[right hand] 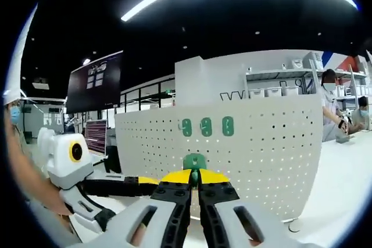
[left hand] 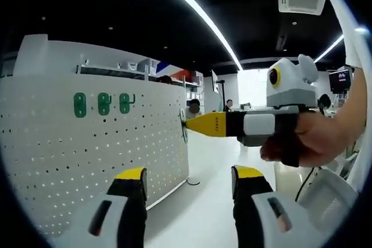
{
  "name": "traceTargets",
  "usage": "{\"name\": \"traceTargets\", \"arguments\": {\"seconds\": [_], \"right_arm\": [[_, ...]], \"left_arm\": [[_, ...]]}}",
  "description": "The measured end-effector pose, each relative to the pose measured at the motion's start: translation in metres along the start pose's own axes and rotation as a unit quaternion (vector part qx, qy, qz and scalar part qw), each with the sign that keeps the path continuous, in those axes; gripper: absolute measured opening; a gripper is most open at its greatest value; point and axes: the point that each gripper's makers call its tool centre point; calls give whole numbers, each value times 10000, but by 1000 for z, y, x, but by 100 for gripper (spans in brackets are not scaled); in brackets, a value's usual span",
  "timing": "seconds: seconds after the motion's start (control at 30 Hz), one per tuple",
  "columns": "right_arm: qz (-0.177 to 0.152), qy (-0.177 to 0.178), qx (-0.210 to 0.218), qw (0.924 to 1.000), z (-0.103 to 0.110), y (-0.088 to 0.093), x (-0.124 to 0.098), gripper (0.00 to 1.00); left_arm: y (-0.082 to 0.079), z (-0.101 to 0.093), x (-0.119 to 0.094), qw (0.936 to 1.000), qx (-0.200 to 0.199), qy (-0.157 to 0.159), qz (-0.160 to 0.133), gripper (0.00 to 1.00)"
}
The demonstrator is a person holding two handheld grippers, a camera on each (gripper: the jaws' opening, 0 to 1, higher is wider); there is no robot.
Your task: Insert the hook assembly into the mounting plate slot until the hook locks in place.
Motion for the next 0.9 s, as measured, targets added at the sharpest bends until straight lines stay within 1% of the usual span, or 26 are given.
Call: {"name": "traceTargets", "arguments": {"seconds": [0.2, 0.37, 0.43, 0.53, 0.57, 0.9], "right_arm": [[-115, 160, 79, 9998, -14, -8, 4, 1], [-214, 260, -53, 9994, -27, -19, 12, 1], [-255, 289, -82, 9992, -31, -24, 14, 1], [-337, 347, -160, 9987, -37, -32, 18, 1], [-351, 361, -163, 9986, -39, -34, 19, 1], [-515, 511, -200, 9972, -54, -51, 32, 1]], "left_arm": [[2, 5, -12, 9999, 33, -129, 18, 59], [4, 12, -23, 9997, 27, -254, 52, 59], [5, 18, -30, 9993, 60, -365, 59, 58], [7, 27, -38, 9984, -130, -542, 36, 58], [7, 28, -39, 9983, -138, -569, 39, 58], [10, 35, -55, 9969, -115, -782, 39, 59]]}}
Point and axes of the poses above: the point that each gripper's makers call its tool centre point, and the gripper's own axes: x roughly forward along the fingers, z roughly to its left, y roughly out of its underside, and after that the axes turned 11 degrees about x, right-handed
